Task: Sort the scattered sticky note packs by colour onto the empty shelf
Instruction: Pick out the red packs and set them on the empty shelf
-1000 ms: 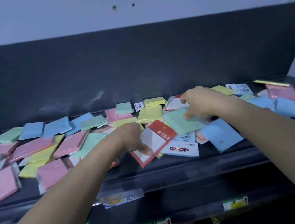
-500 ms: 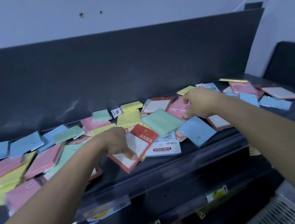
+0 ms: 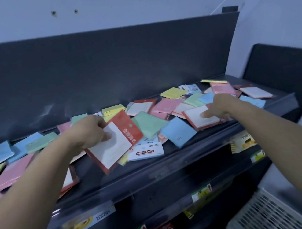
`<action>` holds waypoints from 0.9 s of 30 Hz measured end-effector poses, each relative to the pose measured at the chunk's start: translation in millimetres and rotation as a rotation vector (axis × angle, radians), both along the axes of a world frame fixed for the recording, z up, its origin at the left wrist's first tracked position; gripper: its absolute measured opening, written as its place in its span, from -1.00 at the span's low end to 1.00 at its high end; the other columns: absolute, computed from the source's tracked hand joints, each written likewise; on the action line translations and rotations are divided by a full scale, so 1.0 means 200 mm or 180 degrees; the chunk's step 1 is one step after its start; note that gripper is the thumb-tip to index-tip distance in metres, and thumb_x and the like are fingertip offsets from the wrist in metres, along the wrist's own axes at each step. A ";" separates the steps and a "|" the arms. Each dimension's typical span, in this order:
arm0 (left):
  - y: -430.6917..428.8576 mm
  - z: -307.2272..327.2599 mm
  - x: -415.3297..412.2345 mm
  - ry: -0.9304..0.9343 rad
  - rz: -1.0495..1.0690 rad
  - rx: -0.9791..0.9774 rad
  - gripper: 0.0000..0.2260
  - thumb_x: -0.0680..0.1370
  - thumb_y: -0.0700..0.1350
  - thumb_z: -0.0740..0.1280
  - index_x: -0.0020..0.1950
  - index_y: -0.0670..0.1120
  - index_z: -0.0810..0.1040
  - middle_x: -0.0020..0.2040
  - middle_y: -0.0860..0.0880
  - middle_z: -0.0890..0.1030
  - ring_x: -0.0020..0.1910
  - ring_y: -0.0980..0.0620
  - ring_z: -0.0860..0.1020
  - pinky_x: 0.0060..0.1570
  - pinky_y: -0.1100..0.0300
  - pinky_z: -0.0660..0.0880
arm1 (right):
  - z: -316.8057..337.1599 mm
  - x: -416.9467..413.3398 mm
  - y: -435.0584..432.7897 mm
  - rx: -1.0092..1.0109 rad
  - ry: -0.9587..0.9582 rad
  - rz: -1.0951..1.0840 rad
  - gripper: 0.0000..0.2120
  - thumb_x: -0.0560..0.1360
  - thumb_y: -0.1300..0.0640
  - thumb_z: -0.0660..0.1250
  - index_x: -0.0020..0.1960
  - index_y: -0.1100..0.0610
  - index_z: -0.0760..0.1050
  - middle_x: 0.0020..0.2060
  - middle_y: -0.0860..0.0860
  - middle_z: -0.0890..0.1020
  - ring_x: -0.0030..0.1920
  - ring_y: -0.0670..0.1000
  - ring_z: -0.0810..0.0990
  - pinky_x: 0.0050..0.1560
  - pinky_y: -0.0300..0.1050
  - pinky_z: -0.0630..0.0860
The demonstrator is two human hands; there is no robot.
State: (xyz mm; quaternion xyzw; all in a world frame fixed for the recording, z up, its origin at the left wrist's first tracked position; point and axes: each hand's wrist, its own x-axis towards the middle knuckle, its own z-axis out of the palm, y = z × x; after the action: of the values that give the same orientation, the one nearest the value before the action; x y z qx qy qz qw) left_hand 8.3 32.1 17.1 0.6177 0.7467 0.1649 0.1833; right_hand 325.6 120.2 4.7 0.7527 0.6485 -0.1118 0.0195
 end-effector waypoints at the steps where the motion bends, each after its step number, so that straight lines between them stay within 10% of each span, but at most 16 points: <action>1: 0.01 0.02 0.01 -0.0251 0.0002 0.0143 -0.94 0.51 -0.21 0.36 -0.05 -0.17 0.54 -0.10 -0.14 0.60 -0.11 -0.13 0.56 -0.11 0.11 0.46 | -0.01 0.01 0.00 -0.0080 0.0010 -0.0006 -0.54 0.51 -0.19 0.27 -0.07 0.25 0.46 0.18 0.18 0.55 0.01 0.15 0.49 0.04 -0.06 0.38; 5: 0.04 0.06 0.13 -0.1250 -0.0142 0.0564 -0.92 0.50 -0.27 0.37 -0.15 -0.19 0.48 -0.21 -0.14 0.57 -0.24 -0.11 0.54 -0.19 0.06 0.48 | -0.05 0.03 0.03 -0.0205 0.0163 -0.0089 -0.32 0.50 -0.23 0.27 0.39 0.25 0.31 0.34 0.16 0.43 0.28 0.16 0.44 0.23 -0.04 0.37; 14: 0.15 0.03 0.49 -0.1779 -0.0121 0.0938 -0.83 0.53 -0.24 0.34 -0.20 -0.09 0.40 -0.23 -0.03 0.54 -0.26 -0.02 0.53 -0.26 0.14 0.47 | -0.18 0.11 0.21 -0.0369 0.0357 -0.0282 -0.16 0.23 -0.37 0.42 0.30 0.14 0.38 0.24 0.11 0.50 0.18 0.18 0.48 0.23 0.09 0.44; 19: 0.16 0.03 0.56 -0.1704 -0.0016 0.1062 -0.90 0.55 -0.22 0.31 -0.13 -0.13 0.40 -0.15 -0.06 0.55 -0.20 -0.02 0.51 -0.25 0.13 0.46 | -0.08 0.12 0.14 0.0156 0.0588 -0.0253 -0.53 0.49 -0.02 0.37 0.26 0.26 0.41 0.19 0.16 0.51 0.21 0.15 0.48 0.19 -0.04 0.46; 21: 0.17 0.04 0.58 -0.1717 0.0026 0.1154 -0.92 0.55 -0.23 0.30 -0.01 -0.19 0.43 -0.11 -0.07 0.55 -0.16 -0.04 0.51 -0.19 0.09 0.47 | -0.03 0.14 0.15 0.0448 0.0956 -0.0274 -0.87 0.50 0.19 0.36 -0.08 0.25 0.47 -0.15 0.16 0.55 -0.13 0.09 0.54 -0.17 -0.15 0.49; 24: 0.17 0.06 0.65 -0.1803 -0.0031 0.1339 -0.91 0.56 -0.22 0.28 0.05 -0.18 0.43 -0.12 -0.01 0.55 -0.17 0.01 0.50 -0.27 0.18 0.43 | 0.06 0.17 0.13 0.0914 0.1269 -0.0201 -0.70 0.49 0.22 0.33 -0.36 0.20 0.32 -0.44 0.06 0.40 -0.37 0.06 0.41 -0.51 -0.29 0.30; 27: 0.16 0.10 0.74 -0.1999 -0.0212 0.1489 -0.93 0.58 -0.24 0.26 0.05 -0.15 0.43 -0.10 0.00 0.57 -0.18 0.06 0.52 -0.35 0.23 0.48 | 0.17 0.22 0.01 0.1478 0.1442 -0.0143 -0.87 0.48 0.24 0.31 -0.20 0.29 0.52 -0.23 0.16 0.60 -0.13 0.16 0.57 -0.17 -0.11 0.53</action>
State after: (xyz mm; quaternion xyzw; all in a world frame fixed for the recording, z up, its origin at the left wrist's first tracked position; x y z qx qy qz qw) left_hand 155.4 64.0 37.6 0.5861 0.5761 0.5057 0.2624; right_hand 370.3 122.4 38.5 0.7072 0.6278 -0.1259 -0.2999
